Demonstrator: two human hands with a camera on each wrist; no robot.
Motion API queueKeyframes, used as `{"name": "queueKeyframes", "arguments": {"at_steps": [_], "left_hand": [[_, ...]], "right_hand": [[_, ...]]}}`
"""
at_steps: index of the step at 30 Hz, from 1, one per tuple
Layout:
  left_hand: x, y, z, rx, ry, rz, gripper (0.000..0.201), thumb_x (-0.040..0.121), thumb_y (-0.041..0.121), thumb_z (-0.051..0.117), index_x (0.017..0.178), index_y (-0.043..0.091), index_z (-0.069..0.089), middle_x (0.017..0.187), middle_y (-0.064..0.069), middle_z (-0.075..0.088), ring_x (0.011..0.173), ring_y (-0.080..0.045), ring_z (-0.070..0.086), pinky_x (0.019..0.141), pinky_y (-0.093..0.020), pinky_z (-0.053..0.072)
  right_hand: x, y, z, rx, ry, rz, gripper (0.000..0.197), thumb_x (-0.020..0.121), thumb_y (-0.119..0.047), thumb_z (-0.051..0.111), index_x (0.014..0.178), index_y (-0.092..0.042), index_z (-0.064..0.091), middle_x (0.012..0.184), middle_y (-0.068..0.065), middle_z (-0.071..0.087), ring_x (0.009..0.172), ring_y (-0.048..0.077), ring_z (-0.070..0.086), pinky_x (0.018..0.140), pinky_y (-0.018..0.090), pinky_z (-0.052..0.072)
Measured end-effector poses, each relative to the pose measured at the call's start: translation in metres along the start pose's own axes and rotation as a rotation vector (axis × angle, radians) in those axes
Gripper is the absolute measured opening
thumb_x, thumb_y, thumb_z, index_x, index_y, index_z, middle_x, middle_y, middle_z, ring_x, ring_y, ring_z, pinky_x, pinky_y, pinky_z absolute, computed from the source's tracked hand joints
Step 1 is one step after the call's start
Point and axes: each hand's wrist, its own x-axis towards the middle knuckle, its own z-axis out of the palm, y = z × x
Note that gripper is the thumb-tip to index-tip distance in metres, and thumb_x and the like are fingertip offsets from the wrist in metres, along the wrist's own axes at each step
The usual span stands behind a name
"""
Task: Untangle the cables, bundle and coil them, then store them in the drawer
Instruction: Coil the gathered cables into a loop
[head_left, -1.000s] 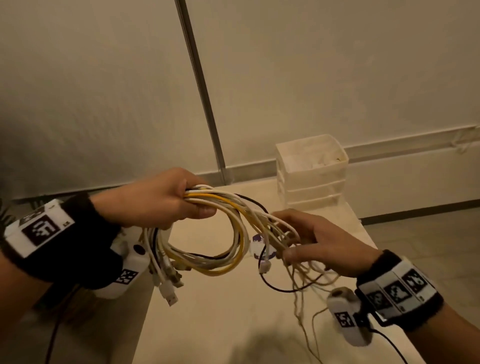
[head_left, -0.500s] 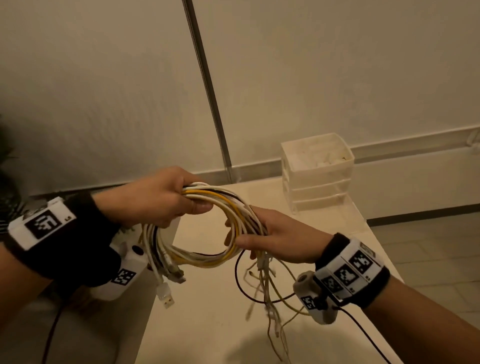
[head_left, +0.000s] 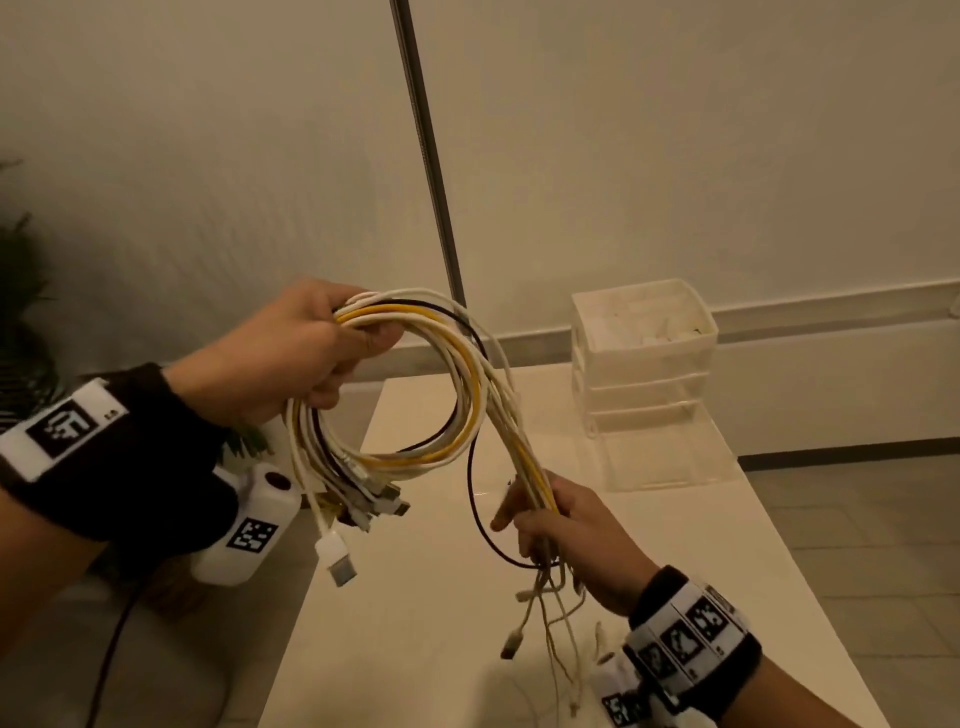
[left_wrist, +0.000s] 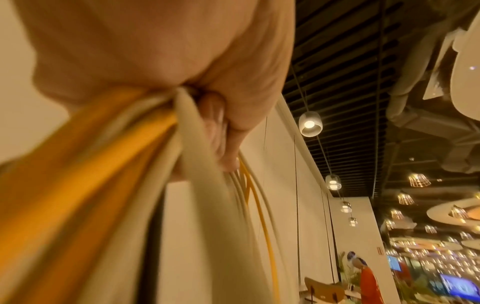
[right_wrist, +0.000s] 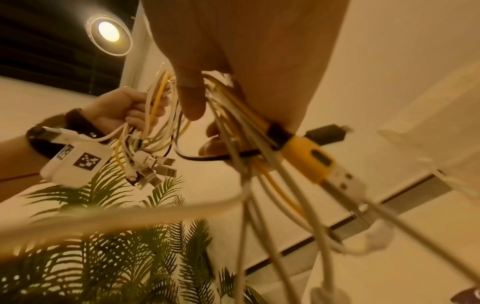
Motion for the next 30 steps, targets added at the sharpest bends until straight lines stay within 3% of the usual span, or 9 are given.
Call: {"name": "queueKeyframes", "arguments": {"at_steps": [5, 9, 12, 14, 16, 19, 23, 27, 30], "left_hand": [[0.002, 0.010, 0.001, -0.073, 0.052, 0.009, 0.016, 0.095, 0.012, 0.054, 0.079, 0.013, 0.058, 0.051, 0.002, 0.032, 0.039, -0.008, 0.025, 0.033, -0.017, 0.025], [-0.002, 0.011, -0.002, -0.072, 0.075, 0.041, 0.015, 0.095, 0.010, 0.054, 0.082, 0.011, 0.060, 0.050, 0.002, 0.030, 0.038, -0.008, 0.023, 0.034, -0.017, 0.022], [-0.005, 0.000, 0.005, -0.066, 0.043, 0.025, 0.018, 0.094, 0.011, 0.055, 0.076, 0.012, 0.058, 0.051, 0.002, 0.030, 0.040, -0.008, 0.023, 0.035, -0.017, 0.022], [-0.007, -0.004, 0.005, -0.068, 0.001, 0.012, 0.019, 0.093, 0.012, 0.056, 0.074, 0.014, 0.059, 0.051, 0.002, 0.031, 0.041, -0.009, 0.023, 0.036, -0.017, 0.023], [-0.009, -0.005, 0.002, -0.037, -0.061, 0.008, 0.021, 0.089, 0.014, 0.058, 0.069, 0.018, 0.061, 0.053, 0.000, 0.031, 0.042, -0.010, 0.023, 0.037, -0.019, 0.023], [-0.014, -0.002, 0.001, 0.095, -0.164, 0.017, 0.017, 0.087, 0.018, 0.062, 0.070, 0.020, 0.063, 0.056, -0.004, 0.034, 0.044, -0.012, 0.026, 0.039, -0.021, 0.025], [-0.014, 0.002, 0.013, 0.243, -0.205, 0.021, 0.024, 0.091, 0.016, 0.061, 0.068, 0.023, 0.061, 0.053, 0.003, 0.039, 0.044, -0.010, 0.031, 0.039, -0.022, 0.028], [-0.015, 0.011, 0.021, 0.310, -0.227, 0.076, 0.020, 0.092, 0.013, 0.062, 0.073, 0.017, 0.061, 0.049, 0.008, 0.042, 0.041, -0.006, 0.034, 0.040, -0.022, 0.030], [-0.021, 0.009, 0.025, 0.258, -0.222, 0.077, 0.020, 0.092, 0.012, 0.062, 0.073, 0.017, 0.062, 0.050, 0.007, 0.042, 0.041, -0.006, 0.033, 0.038, -0.021, 0.029]], "right_hand": [[-0.001, -0.006, 0.002, -0.060, -0.210, 0.004, 0.019, 0.090, -0.027, 0.059, 0.096, -0.009, 0.064, 0.068, 0.007, 0.067, 0.065, 0.020, 0.063, 0.065, 0.031, 0.052], [-0.010, 0.027, 0.003, -0.268, 0.072, -0.051, 0.045, 0.088, -0.056, 0.054, 0.057, -0.023, 0.053, 0.047, -0.010, 0.053, 0.046, 0.005, 0.047, 0.057, 0.031, 0.046], [-0.025, 0.047, 0.011, -0.240, 0.179, -0.077, 0.050, 0.076, -0.068, 0.048, 0.053, -0.023, 0.046, 0.048, -0.010, 0.048, 0.048, 0.005, 0.040, 0.054, 0.027, 0.037], [-0.029, 0.050, 0.012, -0.199, 0.100, -0.052, 0.044, 0.073, -0.063, 0.054, 0.062, -0.020, 0.051, 0.057, -0.010, 0.054, 0.055, 0.007, 0.046, 0.059, 0.029, 0.041], [-0.033, 0.042, -0.003, -0.161, 0.016, -0.003, 0.038, 0.067, -0.056, 0.066, 0.095, -0.032, 0.058, 0.092, -0.015, 0.063, 0.081, 0.003, 0.060, 0.078, 0.027, 0.048], [-0.046, -0.001, -0.044, -0.281, 0.089, -0.082, 0.099, 0.054, -0.057, 0.070, 0.137, -0.058, 0.016, 0.136, -0.037, 0.033, 0.119, -0.027, 0.034, 0.103, 0.027, 0.032], [-0.030, -0.079, -0.039, -0.410, 0.158, -0.394, 0.102, 0.058, -0.056, 0.076, 0.143, -0.048, 0.021, 0.143, -0.029, 0.039, 0.136, -0.005, 0.032, 0.111, 0.028, 0.026], [0.009, -0.088, 0.013, -0.168, -0.083, -0.320, 0.063, 0.069, -0.034, 0.080, 0.126, -0.022, 0.054, 0.114, 0.001, 0.069, 0.104, 0.014, 0.067, 0.094, 0.039, 0.054], [0.006, -0.066, 0.027, 0.049, -0.066, -0.222, 0.038, 0.069, -0.032, 0.073, 0.098, -0.009, 0.065, 0.088, 0.015, 0.074, 0.086, 0.029, 0.072, 0.081, 0.039, 0.058]]}}
